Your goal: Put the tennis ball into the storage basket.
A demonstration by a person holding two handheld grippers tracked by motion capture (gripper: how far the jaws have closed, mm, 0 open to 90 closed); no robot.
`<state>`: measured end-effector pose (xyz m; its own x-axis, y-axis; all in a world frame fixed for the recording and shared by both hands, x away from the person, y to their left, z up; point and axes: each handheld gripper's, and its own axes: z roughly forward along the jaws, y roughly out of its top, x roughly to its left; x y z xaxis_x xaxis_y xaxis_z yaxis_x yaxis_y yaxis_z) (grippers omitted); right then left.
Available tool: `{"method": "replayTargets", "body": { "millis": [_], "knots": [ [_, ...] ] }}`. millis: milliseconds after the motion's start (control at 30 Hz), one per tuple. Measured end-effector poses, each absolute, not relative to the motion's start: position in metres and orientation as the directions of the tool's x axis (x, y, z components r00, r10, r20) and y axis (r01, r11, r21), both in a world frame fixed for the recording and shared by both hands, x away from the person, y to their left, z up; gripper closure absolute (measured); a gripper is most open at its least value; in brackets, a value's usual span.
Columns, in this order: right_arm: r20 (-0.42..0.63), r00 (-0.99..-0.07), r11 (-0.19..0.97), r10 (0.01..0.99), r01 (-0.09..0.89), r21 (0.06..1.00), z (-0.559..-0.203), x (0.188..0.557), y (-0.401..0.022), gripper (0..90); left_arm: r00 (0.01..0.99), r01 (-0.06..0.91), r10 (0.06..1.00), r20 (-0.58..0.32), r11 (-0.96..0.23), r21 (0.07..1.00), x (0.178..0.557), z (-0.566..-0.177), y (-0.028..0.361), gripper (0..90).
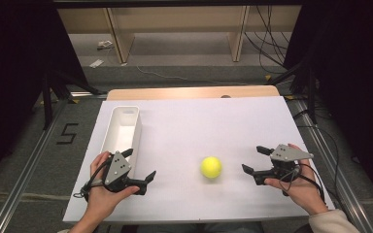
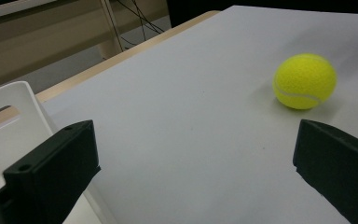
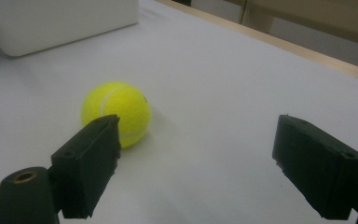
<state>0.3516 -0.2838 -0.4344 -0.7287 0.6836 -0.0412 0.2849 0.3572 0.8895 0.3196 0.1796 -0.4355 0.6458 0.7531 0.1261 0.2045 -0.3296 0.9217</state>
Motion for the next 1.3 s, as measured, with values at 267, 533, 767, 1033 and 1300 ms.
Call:
{"method": "replayTargets", "body": {
  "millis": [267,533,767,1033,1300],
  "knots": [
    [-0.04,-0.739,0.362,0.672,0.28,0.889,-0.434,0.351,-0.277,15.8,0.648,0.196,0.75,0.131,-0.33,0.923,0.318,-0.434,0.18,0.0],
    [-0.03,-0.757,0.373,0.652,0.287,0.882,-0.437,0.354,-0.262,16.2,0.65,0.204,0.75,0.121,-0.326,0.923,0.318,-0.435,0.179,0.0],
    [-0.033,-0.78,0.394,0.625,0.278,0.876,-0.44,0.358,-0.242,16.3,0.649,0.203,0.751,0.121,-0.324,0.924,0.318,-0.435,0.179,0.0],
    [-0.033,-0.804,0.424,0.593,0.277,0.862,-0.446,0.365,-0.221,16.5,0.65,0.2,0.75,0.121,-0.323,0.925,0.318,-0.434,0.179,0.0],
    [-0.037,-0.816,0.446,0.577,0.277,0.851,-0.45,0.369,-0.208,16.6,0.651,0.198,0.749,0.123,-0.324,0.925,0.318,-0.434,0.179,0.0]
  ]
}}
